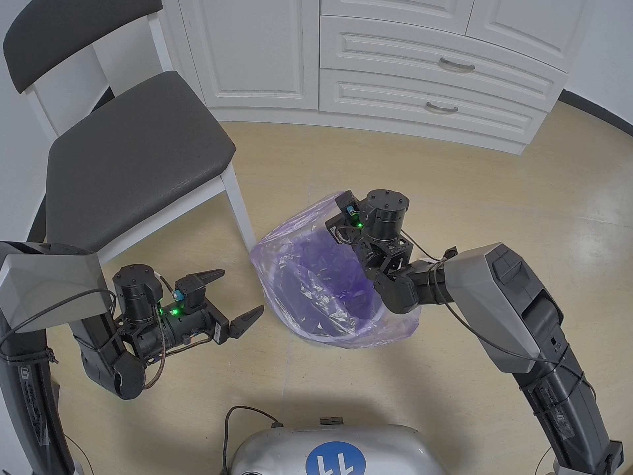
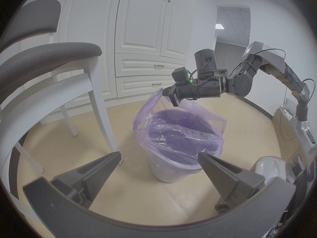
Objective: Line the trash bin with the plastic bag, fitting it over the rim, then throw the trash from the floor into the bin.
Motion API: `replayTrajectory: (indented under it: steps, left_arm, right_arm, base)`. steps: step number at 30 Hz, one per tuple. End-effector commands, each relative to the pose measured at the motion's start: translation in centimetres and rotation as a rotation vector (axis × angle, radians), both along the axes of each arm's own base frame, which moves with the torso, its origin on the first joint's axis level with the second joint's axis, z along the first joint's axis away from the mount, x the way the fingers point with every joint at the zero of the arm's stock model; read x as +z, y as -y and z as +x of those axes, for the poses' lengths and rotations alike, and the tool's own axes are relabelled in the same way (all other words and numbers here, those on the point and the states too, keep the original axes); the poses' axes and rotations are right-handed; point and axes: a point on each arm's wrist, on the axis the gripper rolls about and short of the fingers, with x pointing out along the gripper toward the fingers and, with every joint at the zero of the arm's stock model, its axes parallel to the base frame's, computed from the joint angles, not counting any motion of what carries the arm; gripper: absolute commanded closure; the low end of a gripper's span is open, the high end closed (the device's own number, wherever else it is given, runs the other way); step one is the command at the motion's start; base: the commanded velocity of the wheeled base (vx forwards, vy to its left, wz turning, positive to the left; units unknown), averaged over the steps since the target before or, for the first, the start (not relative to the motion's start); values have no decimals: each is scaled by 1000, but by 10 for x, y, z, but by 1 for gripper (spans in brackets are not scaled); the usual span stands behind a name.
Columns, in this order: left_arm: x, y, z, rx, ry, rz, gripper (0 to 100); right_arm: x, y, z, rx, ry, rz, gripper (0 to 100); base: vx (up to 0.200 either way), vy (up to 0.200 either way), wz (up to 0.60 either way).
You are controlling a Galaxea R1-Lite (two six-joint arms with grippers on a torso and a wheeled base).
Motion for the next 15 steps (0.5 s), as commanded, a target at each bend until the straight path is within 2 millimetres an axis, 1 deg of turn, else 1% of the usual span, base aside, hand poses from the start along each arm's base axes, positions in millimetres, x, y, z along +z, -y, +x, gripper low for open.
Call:
replayTrajectory:
  steps: [1, 2, 3, 5, 6, 7, 8, 10, 11, 12, 13, 14, 15]
  left_arm:
    - [2, 0, 0, 2, 6, -1, 0]
    - [2, 0, 0, 2, 6, -1, 0]
    - [3, 0, 0, 2, 10, -3, 0]
    - [4, 0, 0, 3, 11, -4, 0]
    - [4, 0, 0, 4, 12, -5, 0]
    - [3, 0, 1, 5, 12, -5, 0]
    - [4, 0, 1, 5, 13, -6, 0]
    - [4, 0, 2, 7, 17, -7, 0]
    - [5, 1, 2, 5, 19, -8, 0]
    - [4, 1, 2, 6, 18, -9, 0]
    - [4, 1, 2, 6, 18, -9, 0]
    - [4, 1, 2, 6, 18, -9, 0]
    - [4, 1, 2, 6, 18, -9, 0]
  right_arm:
    - [2, -3, -2, 6, 1, -6, 100]
    - [2, -3, -2, 6, 1, -6, 0]
    - [0, -4, -3, 11, 1, -6, 0]
    - [2, -7, -5, 17, 13, 1, 0]
    - [7, -8, -6, 20, 30, 12, 0]
    - [12, -10, -12, 28, 33, 9, 0]
    - [14, -11, -16, 32, 27, 2, 0]
    - [22, -13, -35, 54, -14, -45, 0]
    - [24, -13, -38, 57, -20, -49, 0]
    - [30, -10, -52, 70, -55, -73, 0]
    - [30, -10, -54, 71, -61, -76, 0]
    - [40, -7, -70, 89, -94, -96, 0]
    - [44, -4, -77, 95, -110, -105, 0]
  base:
    - [0, 0, 0]
    - [0, 0, 0]
    - [0, 0, 0]
    - [0, 0, 0]
    - [0, 0, 0]
    - [0, 0, 0]
    - [0, 0, 0]
    - [0, 0, 0]
    - [0, 0, 0]
    - [0, 0, 0]
    - [0, 0, 0]
    - [0, 0, 0]
    - [0, 0, 0]
